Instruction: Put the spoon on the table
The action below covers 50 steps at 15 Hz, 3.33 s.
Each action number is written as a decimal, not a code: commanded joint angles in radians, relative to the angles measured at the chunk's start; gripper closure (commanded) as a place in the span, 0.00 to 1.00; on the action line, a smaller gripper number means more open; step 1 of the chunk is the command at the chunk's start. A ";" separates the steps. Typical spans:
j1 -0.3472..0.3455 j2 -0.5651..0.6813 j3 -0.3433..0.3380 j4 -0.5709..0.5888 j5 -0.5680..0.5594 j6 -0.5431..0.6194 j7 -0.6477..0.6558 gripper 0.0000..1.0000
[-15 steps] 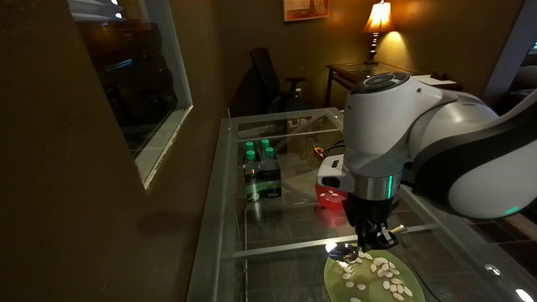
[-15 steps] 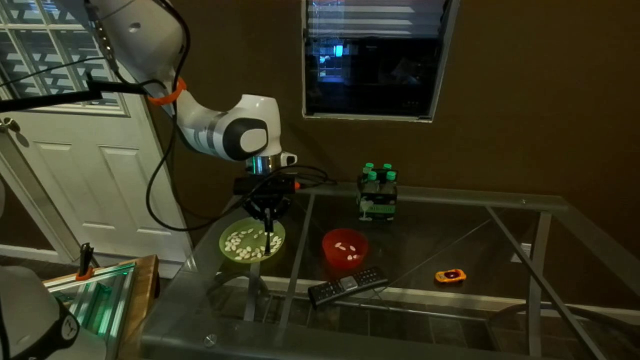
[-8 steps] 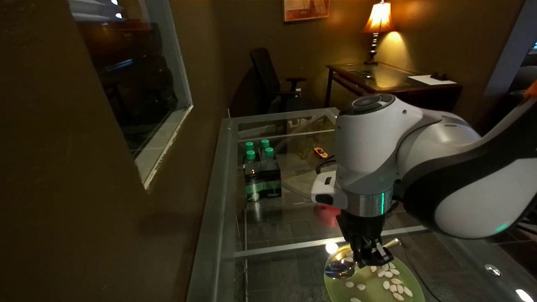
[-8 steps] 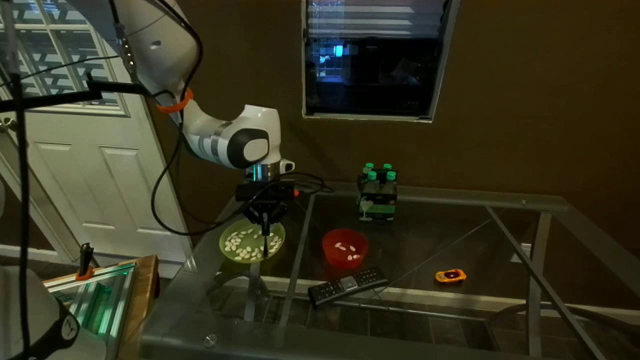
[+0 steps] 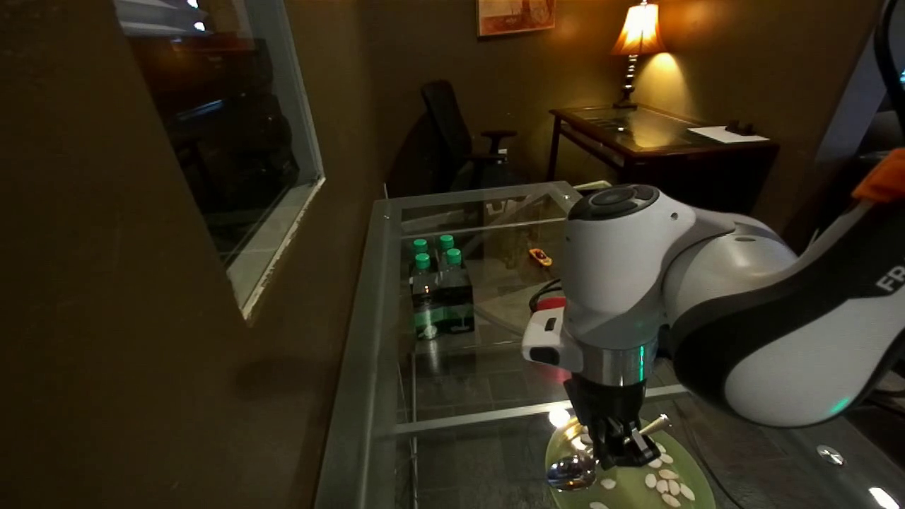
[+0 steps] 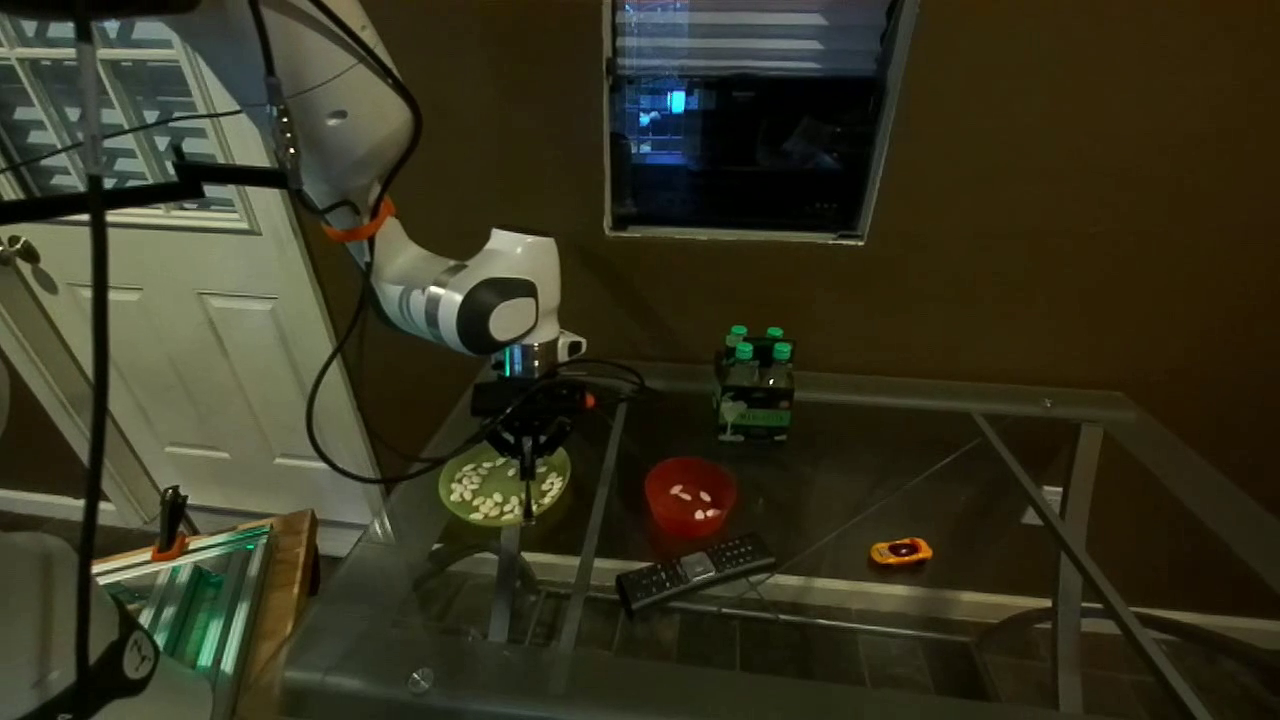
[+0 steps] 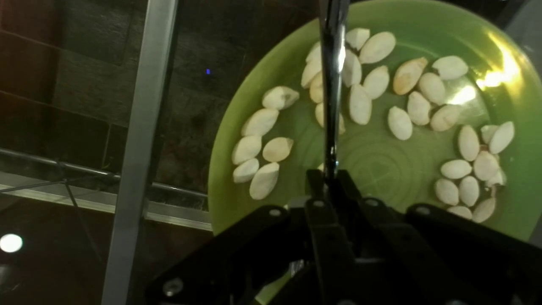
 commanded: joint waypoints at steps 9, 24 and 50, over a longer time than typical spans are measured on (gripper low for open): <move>0.013 -0.014 0.009 -0.005 -0.023 -0.014 0.019 0.25; 0.031 -0.053 0.003 -0.021 -0.040 -0.072 0.046 0.55; 0.019 -0.219 -0.019 0.046 -0.093 -0.241 0.019 0.98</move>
